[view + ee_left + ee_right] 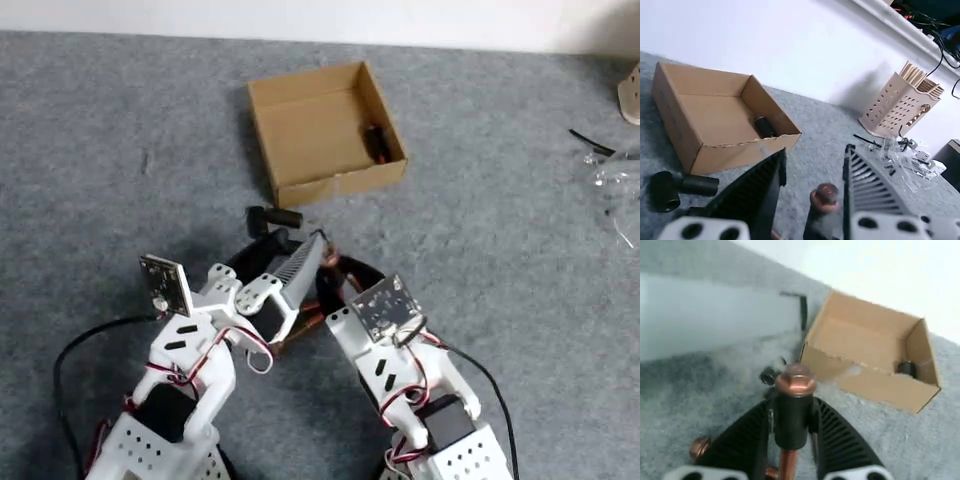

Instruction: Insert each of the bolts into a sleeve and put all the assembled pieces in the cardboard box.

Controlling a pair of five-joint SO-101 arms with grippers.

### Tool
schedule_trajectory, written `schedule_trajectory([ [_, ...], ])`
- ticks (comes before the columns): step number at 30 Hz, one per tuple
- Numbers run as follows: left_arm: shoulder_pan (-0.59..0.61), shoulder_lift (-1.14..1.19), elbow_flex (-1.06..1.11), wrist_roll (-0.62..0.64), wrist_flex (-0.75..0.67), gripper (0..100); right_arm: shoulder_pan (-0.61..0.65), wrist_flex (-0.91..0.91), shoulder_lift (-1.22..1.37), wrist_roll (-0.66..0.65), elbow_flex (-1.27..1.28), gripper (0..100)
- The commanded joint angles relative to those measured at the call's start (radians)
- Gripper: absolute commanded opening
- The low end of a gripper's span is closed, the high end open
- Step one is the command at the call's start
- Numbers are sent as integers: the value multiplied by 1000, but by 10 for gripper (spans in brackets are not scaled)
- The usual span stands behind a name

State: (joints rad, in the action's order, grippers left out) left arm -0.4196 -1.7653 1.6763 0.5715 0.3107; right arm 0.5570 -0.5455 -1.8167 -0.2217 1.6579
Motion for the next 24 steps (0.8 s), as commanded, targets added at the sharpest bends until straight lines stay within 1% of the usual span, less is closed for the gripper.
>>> schedule_trajectory([
  [1, 13, -5, 1, 3, -5, 178, -16, 41, -22, 9, -56, 5],
  [5, 24, -5, 1, 3, -5, 178, -18, 41, -22, 9, -56, 5],
  [7, 56, -5, 1, 3, -5, 178, -21, 41, -22, 8, -56, 5],
  [11, 197, -5, 2, 2, -5, 178, -22, 41, -22, 6, -54, 5],
  [13, 248, -5, 1, 3, -5, 170, -22, 41, -22, 9, -53, 5],
  [14, 260, -5, 1, 3, -5, 151, -22, 41, -22, 9, -53, 5],
  [18, 269, -5, 1, -5, -5, 5, -35, 41, -22, 8, -53, 5],
  [21, 269, -5, 7, -6, -5, 27, -65, 41, -21, 9, -42, 5],
  [23, 269, -4, 10, -9, -5, 14, -67, 42, -21, 9, -25, 5],
  [24, 269, 1, 10, -34, -5, 4, -67, 42, -21, 8, -21, 5],
])
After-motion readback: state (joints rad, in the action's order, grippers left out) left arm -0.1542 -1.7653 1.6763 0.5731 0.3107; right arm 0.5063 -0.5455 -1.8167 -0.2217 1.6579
